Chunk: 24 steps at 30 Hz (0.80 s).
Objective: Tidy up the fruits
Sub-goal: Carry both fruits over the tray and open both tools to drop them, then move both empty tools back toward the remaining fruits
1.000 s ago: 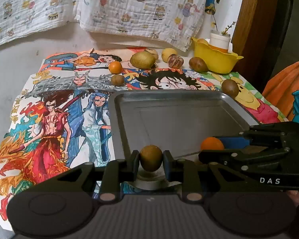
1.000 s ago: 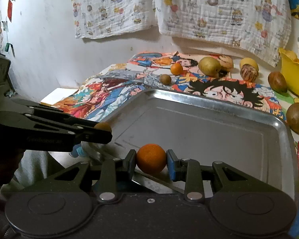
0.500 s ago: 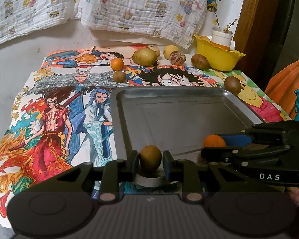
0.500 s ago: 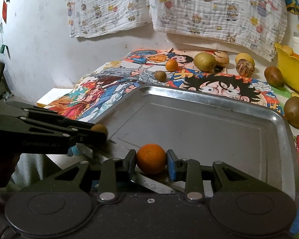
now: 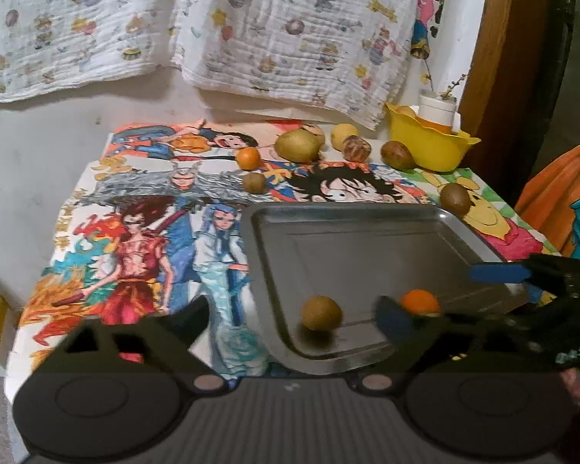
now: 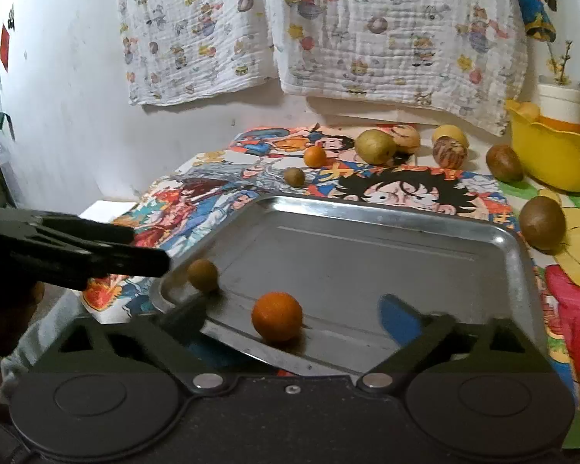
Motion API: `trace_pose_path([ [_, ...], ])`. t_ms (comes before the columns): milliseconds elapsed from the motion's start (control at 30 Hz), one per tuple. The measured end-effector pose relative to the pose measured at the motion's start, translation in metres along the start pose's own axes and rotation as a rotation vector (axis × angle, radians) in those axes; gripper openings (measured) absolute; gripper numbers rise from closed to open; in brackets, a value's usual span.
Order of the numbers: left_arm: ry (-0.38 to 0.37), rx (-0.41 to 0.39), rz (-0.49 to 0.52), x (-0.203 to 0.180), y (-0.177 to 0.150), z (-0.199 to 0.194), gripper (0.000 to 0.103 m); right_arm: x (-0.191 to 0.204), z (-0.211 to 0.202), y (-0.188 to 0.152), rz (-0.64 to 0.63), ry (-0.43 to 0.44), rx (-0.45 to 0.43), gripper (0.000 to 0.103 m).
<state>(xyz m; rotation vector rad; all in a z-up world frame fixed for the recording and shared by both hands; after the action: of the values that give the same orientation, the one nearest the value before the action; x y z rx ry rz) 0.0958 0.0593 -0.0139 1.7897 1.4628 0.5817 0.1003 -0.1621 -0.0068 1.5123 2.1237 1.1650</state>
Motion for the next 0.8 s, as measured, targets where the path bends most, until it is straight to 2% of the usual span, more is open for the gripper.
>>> trace_pose_path([
  [133,0.037,0.013,-0.001,0.007,0.001,0.0,0.102,-0.003,-0.005,-0.003,-0.011,-0.041,-0.012,0.102],
  [467,0.107,0.053,0.012,0.023,0.009,0.015,0.102,-0.033,-0.003,0.003,0.067,-0.116,-0.05,0.102],
  [633,0.132,0.058,0.036,0.022,0.026,0.034,0.102,-0.051,0.005,0.014,0.086,-0.162,-0.077,0.102],
  [800,0.143,0.053,0.047,0.022,0.048,0.06,0.102,-0.073,0.009,0.026,0.102,-0.252,-0.134,0.102],
])
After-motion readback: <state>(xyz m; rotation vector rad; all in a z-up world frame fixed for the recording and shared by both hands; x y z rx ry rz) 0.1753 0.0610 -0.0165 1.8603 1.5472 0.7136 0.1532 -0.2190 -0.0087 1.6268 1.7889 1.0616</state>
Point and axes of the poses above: each gripper's, at about its wrist camera, not at the fingertips, and z roughly the way its jaws point, x to its left, y to its top, the point moved 3 cm from there along z, roughly the way its jaws point, and after that the axes turned 3 degrees about z, right-handed, at the moved point
